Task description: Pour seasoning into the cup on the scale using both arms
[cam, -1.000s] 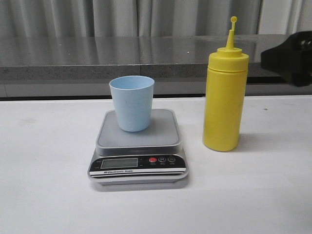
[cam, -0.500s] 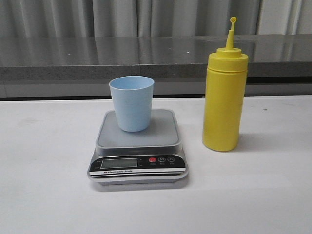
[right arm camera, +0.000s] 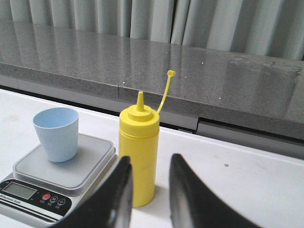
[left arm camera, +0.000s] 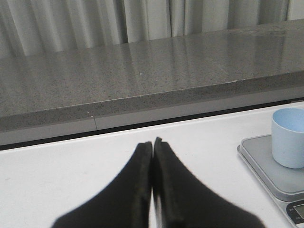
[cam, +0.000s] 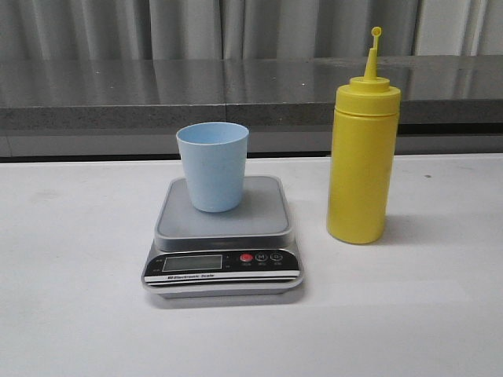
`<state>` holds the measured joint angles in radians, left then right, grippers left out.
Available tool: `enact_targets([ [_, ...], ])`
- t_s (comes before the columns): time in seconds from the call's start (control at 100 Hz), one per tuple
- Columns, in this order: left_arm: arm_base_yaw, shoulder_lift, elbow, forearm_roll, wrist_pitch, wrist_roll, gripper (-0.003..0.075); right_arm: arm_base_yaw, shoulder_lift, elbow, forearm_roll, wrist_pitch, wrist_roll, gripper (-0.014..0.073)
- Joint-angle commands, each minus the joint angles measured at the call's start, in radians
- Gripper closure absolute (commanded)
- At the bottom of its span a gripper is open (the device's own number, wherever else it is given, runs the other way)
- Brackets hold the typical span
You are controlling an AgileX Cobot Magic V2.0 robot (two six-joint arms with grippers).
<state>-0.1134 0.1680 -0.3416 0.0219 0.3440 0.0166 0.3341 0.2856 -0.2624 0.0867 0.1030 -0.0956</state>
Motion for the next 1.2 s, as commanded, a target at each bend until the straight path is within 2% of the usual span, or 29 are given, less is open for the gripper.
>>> enact_targets([
  [0.0, 0.001, 0.012, -0.024, 0.001, -0.083, -0.006, 0.0738, -0.002, 0.006, -0.027, 0.002, -0.071, -0.015, 0.0585],
  [0.07, 0.001, 0.012, -0.024, 0.001, -0.083, -0.006, 0.0738, -0.002, 0.006, -0.027, 0.002, -0.072, -0.015, 0.0666],
  [0.89, 0.001, 0.012, -0.024, 0.001, -0.083, -0.006, 0.0738, -0.002, 0.006, -0.026, 0.001, -0.059, -0.015, 0.0661],
  [1.07, 0.001, 0.012, -0.024, 0.001, -0.083, -0.006, 0.0738, -0.010, 0.004, 0.006, -0.112, -0.081, -0.009, 0.0661],
  [1.19, 0.001, 0.012, -0.024, 0.001, -0.083, -0.006, 0.0738, -0.068, -0.029, 0.043, -0.139, -0.081, 0.040, 0.0661],
])
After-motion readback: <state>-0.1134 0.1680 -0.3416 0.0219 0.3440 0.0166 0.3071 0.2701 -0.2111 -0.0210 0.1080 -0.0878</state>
